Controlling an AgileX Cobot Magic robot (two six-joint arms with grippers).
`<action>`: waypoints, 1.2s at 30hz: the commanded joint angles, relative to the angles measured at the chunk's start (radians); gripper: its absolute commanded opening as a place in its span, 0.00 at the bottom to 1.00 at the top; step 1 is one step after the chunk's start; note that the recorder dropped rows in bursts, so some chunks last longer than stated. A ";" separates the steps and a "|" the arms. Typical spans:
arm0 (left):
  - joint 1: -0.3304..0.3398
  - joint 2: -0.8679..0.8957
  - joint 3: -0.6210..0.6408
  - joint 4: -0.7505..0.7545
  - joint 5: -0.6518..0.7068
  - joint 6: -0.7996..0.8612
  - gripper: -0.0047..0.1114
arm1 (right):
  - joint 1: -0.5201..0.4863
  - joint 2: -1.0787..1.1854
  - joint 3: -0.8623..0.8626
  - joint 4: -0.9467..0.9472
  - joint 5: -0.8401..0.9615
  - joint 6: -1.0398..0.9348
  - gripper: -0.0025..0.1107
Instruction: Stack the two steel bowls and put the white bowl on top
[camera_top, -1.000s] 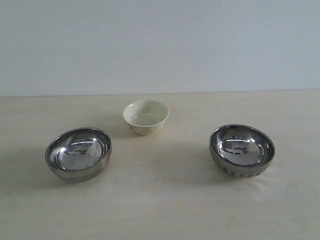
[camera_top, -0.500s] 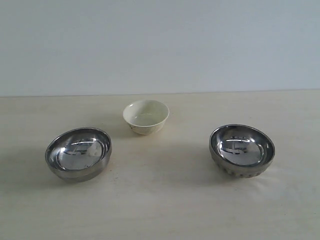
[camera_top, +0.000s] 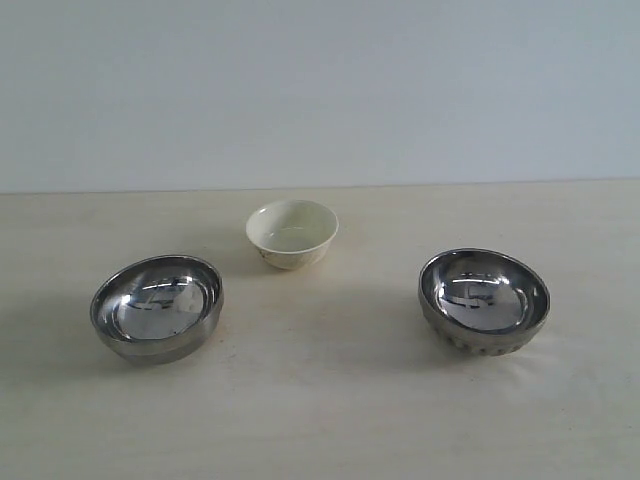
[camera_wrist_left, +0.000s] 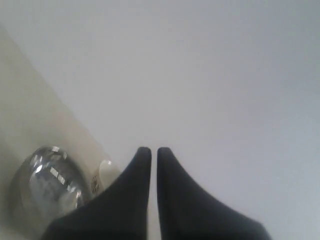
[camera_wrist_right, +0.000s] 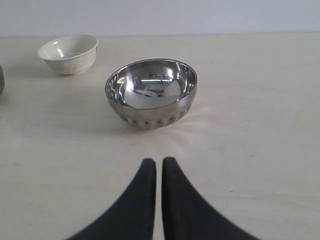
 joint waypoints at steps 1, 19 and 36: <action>0.003 0.013 -0.192 -0.007 0.003 0.338 0.07 | -0.003 -0.006 0.000 -0.001 -0.010 -0.002 0.02; 0.003 1.070 -0.908 0.436 0.726 0.168 0.07 | -0.003 -0.006 0.000 -0.001 -0.007 -0.002 0.02; -0.003 1.279 -0.875 0.611 0.733 0.180 0.07 | -0.003 -0.006 0.000 -0.001 -0.007 -0.002 0.02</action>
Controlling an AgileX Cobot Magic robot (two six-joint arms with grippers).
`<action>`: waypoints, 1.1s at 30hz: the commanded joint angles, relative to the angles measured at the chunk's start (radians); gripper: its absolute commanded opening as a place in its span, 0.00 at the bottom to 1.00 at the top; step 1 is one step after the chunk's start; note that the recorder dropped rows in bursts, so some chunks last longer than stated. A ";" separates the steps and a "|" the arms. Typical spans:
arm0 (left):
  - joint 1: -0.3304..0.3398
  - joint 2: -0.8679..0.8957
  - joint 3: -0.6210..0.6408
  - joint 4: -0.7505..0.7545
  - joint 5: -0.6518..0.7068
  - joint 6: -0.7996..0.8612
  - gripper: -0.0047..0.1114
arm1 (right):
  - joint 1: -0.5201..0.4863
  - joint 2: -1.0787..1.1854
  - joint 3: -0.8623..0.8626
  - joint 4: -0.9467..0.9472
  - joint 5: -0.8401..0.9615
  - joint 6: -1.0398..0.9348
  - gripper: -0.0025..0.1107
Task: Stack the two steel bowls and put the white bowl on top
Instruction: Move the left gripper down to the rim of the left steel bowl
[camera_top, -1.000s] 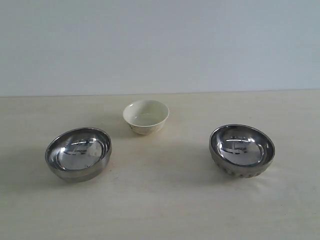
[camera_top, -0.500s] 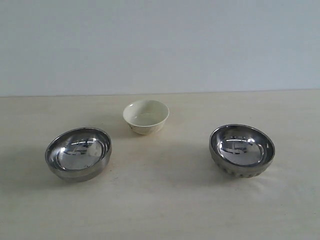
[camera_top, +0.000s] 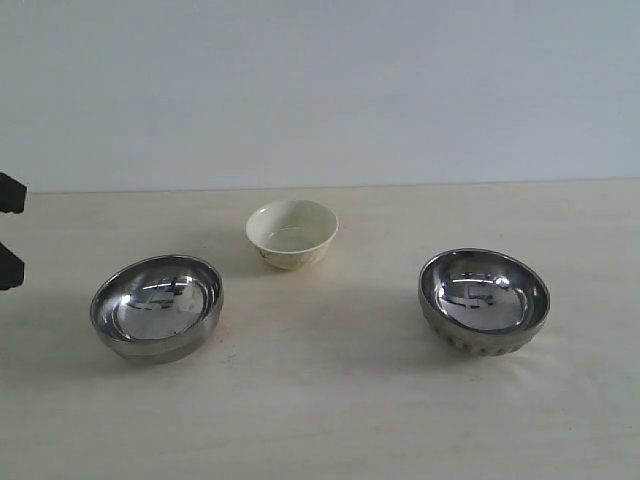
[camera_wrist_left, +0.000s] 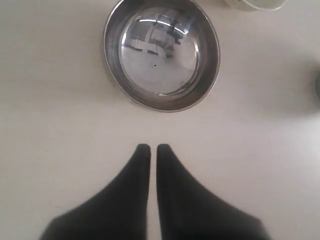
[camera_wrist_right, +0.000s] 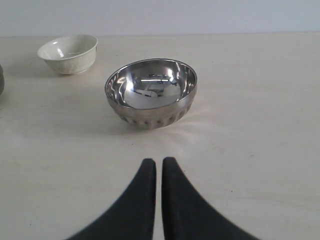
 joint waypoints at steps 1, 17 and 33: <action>-0.003 0.002 0.003 -0.013 0.023 0.113 0.07 | -0.003 -0.006 0.000 -0.001 -0.007 -0.002 0.02; -0.003 0.094 0.003 -0.054 0.063 0.265 0.14 | -0.003 -0.006 0.000 -0.001 -0.007 -0.002 0.02; -0.075 0.370 -0.167 0.153 -0.127 0.079 0.56 | -0.003 -0.006 0.000 -0.001 -0.009 -0.002 0.02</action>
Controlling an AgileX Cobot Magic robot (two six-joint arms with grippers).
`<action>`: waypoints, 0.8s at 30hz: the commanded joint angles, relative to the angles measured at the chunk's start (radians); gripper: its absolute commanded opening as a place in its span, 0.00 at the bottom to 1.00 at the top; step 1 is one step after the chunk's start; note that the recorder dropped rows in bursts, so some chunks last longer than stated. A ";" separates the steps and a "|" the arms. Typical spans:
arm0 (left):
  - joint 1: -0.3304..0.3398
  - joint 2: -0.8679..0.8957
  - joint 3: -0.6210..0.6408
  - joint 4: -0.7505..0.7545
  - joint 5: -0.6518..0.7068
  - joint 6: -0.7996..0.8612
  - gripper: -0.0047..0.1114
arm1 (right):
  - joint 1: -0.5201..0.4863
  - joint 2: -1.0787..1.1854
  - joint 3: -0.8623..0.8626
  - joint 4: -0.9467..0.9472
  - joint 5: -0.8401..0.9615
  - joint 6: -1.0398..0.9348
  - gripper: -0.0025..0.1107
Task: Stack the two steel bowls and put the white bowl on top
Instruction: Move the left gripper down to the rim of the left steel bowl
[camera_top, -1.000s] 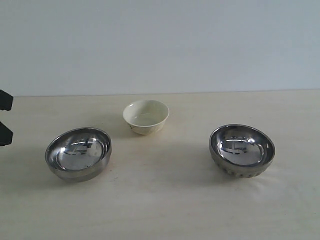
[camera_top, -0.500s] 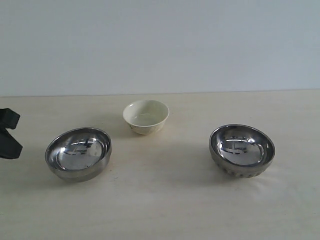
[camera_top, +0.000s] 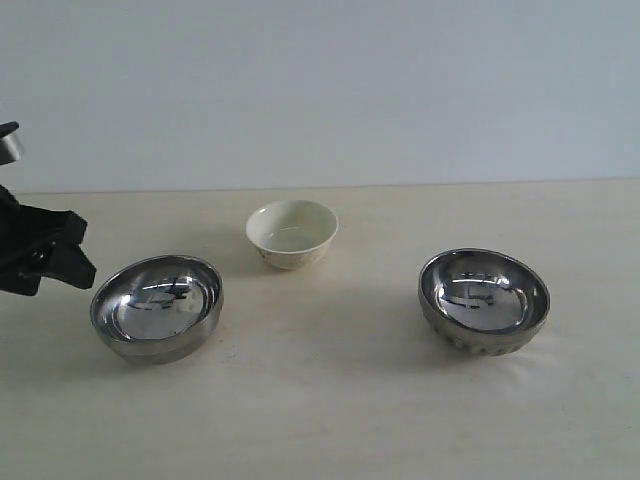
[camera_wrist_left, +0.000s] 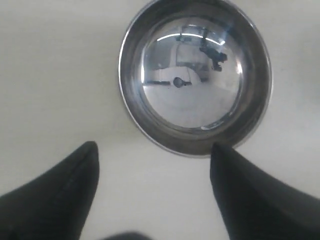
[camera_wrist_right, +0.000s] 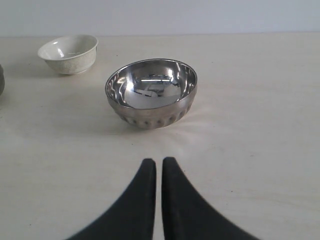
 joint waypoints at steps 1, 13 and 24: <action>-0.066 0.073 -0.068 0.174 -0.012 -0.154 0.56 | -0.003 -0.006 0.000 -0.001 -0.009 -0.002 0.02; -0.103 0.214 -0.118 0.216 -0.107 -0.259 0.56 | -0.003 -0.006 0.000 -0.001 -0.009 -0.002 0.02; -0.103 0.318 -0.118 0.216 -0.185 -0.259 0.53 | -0.003 -0.006 0.000 -0.001 -0.009 -0.002 0.02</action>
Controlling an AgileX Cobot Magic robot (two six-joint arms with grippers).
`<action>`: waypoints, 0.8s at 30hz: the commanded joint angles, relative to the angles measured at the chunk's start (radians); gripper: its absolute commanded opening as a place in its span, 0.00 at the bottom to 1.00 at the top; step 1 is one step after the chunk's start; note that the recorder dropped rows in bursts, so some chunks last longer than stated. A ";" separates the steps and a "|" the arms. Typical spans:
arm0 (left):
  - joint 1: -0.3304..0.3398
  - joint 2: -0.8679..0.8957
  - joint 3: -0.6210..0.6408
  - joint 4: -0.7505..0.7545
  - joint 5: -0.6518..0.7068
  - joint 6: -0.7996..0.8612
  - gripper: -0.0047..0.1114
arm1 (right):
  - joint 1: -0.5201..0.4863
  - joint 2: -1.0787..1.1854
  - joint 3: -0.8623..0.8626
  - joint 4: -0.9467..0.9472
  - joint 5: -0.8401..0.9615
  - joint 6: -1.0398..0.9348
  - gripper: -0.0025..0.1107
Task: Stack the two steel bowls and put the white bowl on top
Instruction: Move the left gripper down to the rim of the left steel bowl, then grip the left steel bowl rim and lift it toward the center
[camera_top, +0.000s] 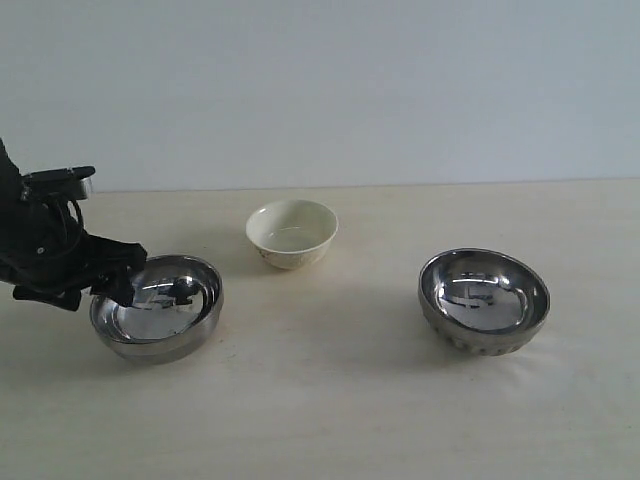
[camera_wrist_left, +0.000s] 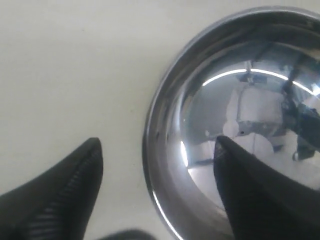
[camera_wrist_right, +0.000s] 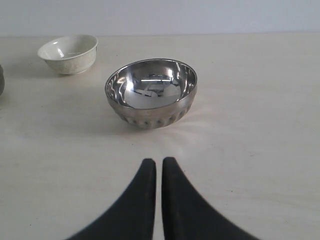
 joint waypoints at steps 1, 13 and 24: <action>-0.005 0.046 -0.008 0.008 -0.024 -0.011 0.51 | -0.003 -0.006 0.000 -0.001 -0.009 -0.002 0.02; -0.005 0.079 -0.008 0.010 -0.056 0.009 0.09 | -0.003 -0.006 0.000 -0.001 -0.008 -0.002 0.02; -0.005 0.059 -0.008 0.012 0.052 0.045 0.07 | -0.003 -0.006 0.000 -0.001 -0.008 -0.002 0.02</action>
